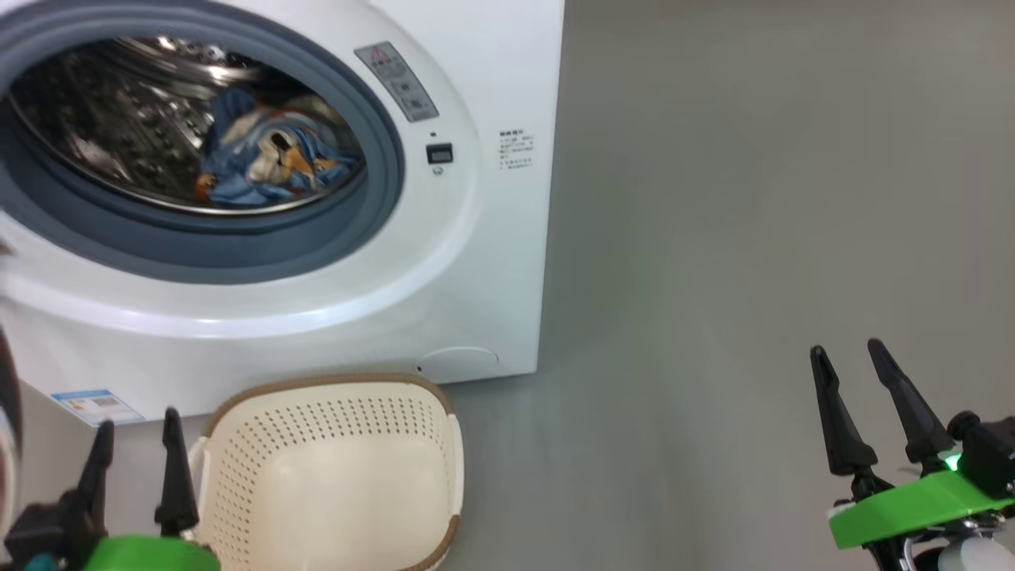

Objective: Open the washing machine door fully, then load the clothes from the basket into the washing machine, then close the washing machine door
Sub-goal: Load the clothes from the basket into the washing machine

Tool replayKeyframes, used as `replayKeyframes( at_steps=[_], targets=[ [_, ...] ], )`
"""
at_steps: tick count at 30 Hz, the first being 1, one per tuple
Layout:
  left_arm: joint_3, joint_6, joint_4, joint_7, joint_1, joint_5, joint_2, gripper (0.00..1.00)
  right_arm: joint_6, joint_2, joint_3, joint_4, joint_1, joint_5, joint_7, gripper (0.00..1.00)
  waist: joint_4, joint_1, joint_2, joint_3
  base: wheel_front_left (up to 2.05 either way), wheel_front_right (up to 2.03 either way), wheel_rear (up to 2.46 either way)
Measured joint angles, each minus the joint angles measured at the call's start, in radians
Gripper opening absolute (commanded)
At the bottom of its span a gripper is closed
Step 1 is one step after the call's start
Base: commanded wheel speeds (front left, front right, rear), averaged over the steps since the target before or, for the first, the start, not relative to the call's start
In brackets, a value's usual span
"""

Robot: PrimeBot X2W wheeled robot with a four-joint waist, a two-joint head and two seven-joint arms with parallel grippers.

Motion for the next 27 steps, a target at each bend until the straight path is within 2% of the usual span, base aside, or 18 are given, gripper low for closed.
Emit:
replayKeyframes(
  at_steps=[15, 27],
  targets=[
    [0.003, 0.0, -0.099, 0.001, 0.146, -0.023, -0.015, 1.0, 0.0, -0.006, -0.024, -0.002, 0.076, -0.001, 0.0, 1.0, 0.031, 0.0001, 0.0, -0.082, 0.0, 0.0, 0.0],
    [0.002, 0.0, -0.11, 0.001, 0.165, -0.032, -0.016, 1.0, 0.0, -0.006, -0.026, -0.006, 0.08, -0.002, 0.0, 1.0, 0.031, 0.0001, 0.0, -0.101, 0.0, 0.0, 0.0]
  ],
)
